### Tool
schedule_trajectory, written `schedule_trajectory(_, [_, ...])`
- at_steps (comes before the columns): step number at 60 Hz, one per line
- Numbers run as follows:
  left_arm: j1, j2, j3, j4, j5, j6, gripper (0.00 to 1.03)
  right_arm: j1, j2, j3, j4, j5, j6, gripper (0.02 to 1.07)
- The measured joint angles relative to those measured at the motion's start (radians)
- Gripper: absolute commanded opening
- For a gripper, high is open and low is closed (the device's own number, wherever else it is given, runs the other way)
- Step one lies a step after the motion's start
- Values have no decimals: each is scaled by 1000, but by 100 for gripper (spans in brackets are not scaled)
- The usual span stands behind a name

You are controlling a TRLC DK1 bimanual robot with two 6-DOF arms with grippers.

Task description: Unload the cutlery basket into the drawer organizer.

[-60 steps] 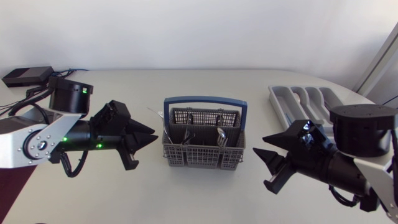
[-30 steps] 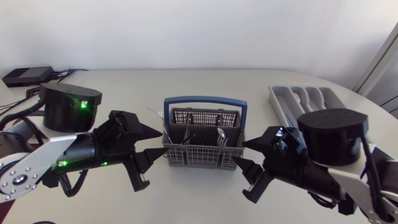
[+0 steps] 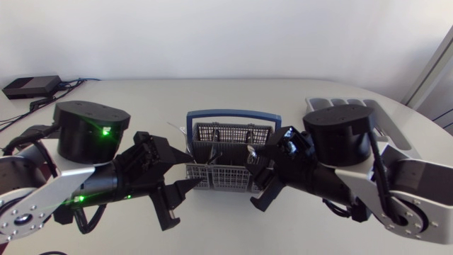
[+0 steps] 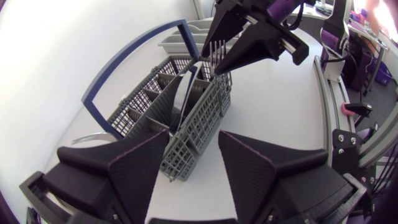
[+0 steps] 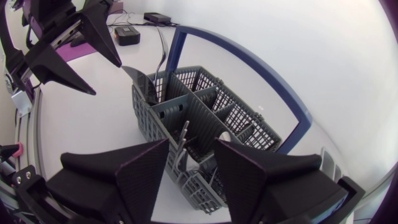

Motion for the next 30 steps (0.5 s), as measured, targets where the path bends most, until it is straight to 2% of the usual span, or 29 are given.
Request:
schedule_trajectory(6, [-4, 0, 0, 1, -3, -3, 60, 0, 22, 3, 1, 0, 0, 23])
schedule_trajectory(17, [-13, 0, 0, 16, -10, -17, 60, 0, 30, 4, 1, -1, 0, 14])
schedule_trajectory(30, [-31, 19, 1, 38, -11, -19, 60, 0, 29, 15, 4, -9, 2, 10])
